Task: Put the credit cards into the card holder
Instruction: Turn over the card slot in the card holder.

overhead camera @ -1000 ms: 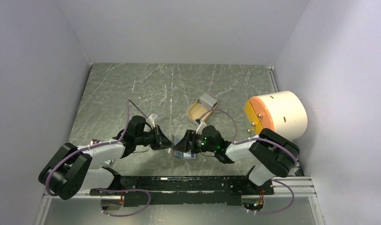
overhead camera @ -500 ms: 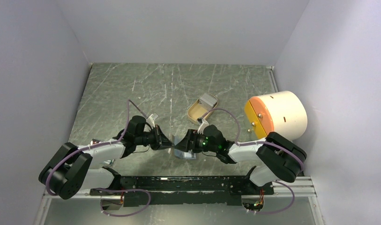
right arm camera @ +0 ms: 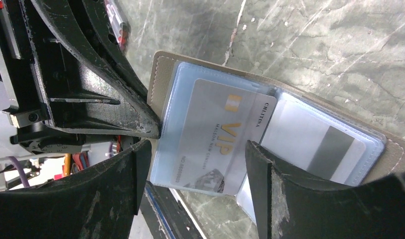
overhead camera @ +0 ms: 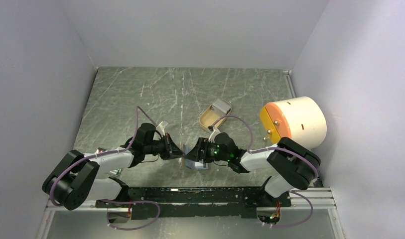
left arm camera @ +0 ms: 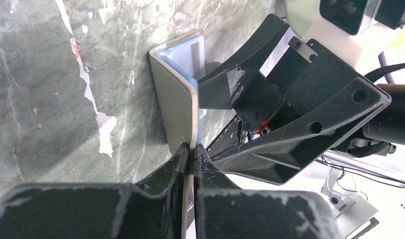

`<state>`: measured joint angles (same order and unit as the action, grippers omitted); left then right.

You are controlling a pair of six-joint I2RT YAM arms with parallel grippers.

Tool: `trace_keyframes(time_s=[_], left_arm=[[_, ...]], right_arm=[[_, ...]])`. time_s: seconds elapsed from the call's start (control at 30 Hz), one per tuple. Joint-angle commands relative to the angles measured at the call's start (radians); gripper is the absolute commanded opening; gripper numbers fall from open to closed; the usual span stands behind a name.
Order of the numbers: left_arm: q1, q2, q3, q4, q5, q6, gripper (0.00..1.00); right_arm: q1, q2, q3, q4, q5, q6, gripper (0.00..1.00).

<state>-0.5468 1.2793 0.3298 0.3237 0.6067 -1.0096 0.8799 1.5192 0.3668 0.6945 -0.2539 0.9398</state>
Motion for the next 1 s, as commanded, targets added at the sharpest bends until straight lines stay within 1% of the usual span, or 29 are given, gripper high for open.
trace_keyframes(time_s=[0.0, 0.13, 0.27, 0.3, 0.33, 0.47, 0.53, 0.6, 0.7, 0.73, 0.77, 0.8, 0.9, 0.97], left_arm=[[-0.008, -0.004, 0.017, 0.027, 0.018, 0.007, 0.09], [-0.008, 0.018, 0.019, 0.044, 0.032, 0.006, 0.09], [-0.008, 0.029, 0.03, 0.035, 0.034, 0.015, 0.1], [-0.008, 0.027, 0.032, 0.03, 0.033, 0.018, 0.17], [-0.008, 0.025, 0.035, 0.027, 0.032, 0.02, 0.2], [-0.007, 0.016, 0.036, 0.029, 0.03, 0.022, 0.23], [-0.008, 0.017, 0.037, 0.034, 0.033, 0.024, 0.26], [-0.008, 0.025, 0.035, 0.046, 0.04, 0.021, 0.27], [-0.008, 0.045, 0.033, 0.064, 0.046, 0.016, 0.23], [-0.008, 0.053, 0.033, 0.075, 0.051, 0.015, 0.2], [-0.008, 0.063, 0.034, 0.08, 0.055, 0.013, 0.13], [-0.009, 0.068, 0.034, 0.086, 0.057, 0.012, 0.1], [-0.009, 0.066, 0.032, 0.091, 0.054, 0.008, 0.09], [-0.008, 0.045, 0.034, 0.063, 0.04, 0.012, 0.09]], right_arm=[[-0.006, -0.015, 0.004, -0.001, 0.022, -0.003, 0.72], [-0.007, 0.011, -0.018, 0.049, 0.005, 0.021, 0.66], [-0.011, 0.001, -0.031, 0.059, 0.015, 0.023, 0.6], [-0.012, -0.001, -0.032, 0.058, 0.016, 0.021, 0.59], [-0.014, 0.0, -0.033, 0.057, 0.017, 0.022, 0.58], [-0.02, 0.011, -0.041, 0.077, 0.004, 0.028, 0.54], [-0.023, 0.017, -0.042, 0.082, -0.001, 0.029, 0.53], [-0.025, 0.02, -0.043, 0.086, -0.003, 0.031, 0.53], [-0.025, 0.019, -0.046, 0.089, -0.003, 0.031, 0.53], [-0.025, 0.018, -0.046, 0.089, -0.003, 0.032, 0.54], [-0.025, 0.017, -0.047, 0.09, -0.004, 0.032, 0.56], [-0.025, 0.013, -0.048, 0.093, -0.005, 0.033, 0.58], [-0.025, -0.005, -0.052, 0.087, 0.0, 0.033, 0.63], [-0.027, -0.027, -0.049, 0.06, 0.015, 0.028, 0.65]])
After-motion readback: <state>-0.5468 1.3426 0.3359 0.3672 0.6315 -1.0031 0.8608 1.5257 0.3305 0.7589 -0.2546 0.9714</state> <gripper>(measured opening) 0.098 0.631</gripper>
